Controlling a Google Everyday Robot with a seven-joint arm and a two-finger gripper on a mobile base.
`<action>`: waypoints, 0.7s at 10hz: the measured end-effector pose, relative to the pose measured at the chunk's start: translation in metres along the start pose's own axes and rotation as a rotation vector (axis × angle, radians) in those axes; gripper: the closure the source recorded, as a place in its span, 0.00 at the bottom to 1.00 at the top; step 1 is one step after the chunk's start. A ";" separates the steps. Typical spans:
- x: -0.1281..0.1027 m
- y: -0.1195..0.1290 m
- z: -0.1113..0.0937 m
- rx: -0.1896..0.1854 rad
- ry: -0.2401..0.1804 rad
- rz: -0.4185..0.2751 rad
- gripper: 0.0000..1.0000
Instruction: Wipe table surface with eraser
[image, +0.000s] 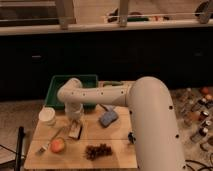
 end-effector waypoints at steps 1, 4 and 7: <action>-0.010 0.005 0.005 -0.004 -0.013 -0.013 1.00; -0.026 0.040 0.018 -0.016 -0.049 -0.019 1.00; -0.011 0.071 0.015 -0.020 -0.050 0.042 1.00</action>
